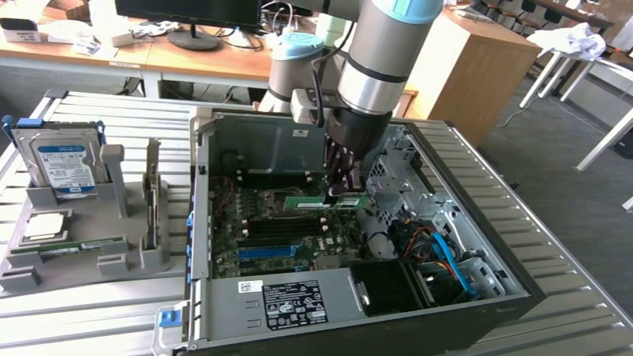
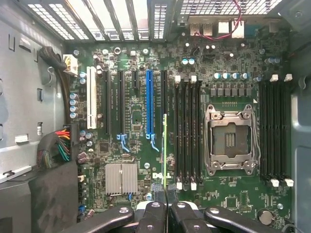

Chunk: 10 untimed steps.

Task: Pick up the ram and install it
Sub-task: 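Insert the ram into the slot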

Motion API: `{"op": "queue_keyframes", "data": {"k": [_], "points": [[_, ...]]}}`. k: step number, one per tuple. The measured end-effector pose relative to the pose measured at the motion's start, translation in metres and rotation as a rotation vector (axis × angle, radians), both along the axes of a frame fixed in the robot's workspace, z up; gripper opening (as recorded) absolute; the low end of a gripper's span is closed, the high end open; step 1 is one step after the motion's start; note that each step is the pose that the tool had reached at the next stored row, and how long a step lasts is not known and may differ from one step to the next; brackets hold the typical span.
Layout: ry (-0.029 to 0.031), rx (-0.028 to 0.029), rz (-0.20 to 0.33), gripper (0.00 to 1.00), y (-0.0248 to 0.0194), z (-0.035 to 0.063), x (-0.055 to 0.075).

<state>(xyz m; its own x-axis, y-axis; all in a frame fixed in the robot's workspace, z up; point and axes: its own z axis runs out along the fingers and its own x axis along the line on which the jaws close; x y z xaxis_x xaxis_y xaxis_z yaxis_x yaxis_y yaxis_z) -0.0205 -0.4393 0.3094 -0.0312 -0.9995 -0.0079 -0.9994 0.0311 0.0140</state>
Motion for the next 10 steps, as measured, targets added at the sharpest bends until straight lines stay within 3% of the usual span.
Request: {"op": "queue_keyframes", "data": {"k": [10], "points": [[0.0000, -0.0003, 0.000, 0.12, 0.0000, -0.0040, 0.0000]]}}
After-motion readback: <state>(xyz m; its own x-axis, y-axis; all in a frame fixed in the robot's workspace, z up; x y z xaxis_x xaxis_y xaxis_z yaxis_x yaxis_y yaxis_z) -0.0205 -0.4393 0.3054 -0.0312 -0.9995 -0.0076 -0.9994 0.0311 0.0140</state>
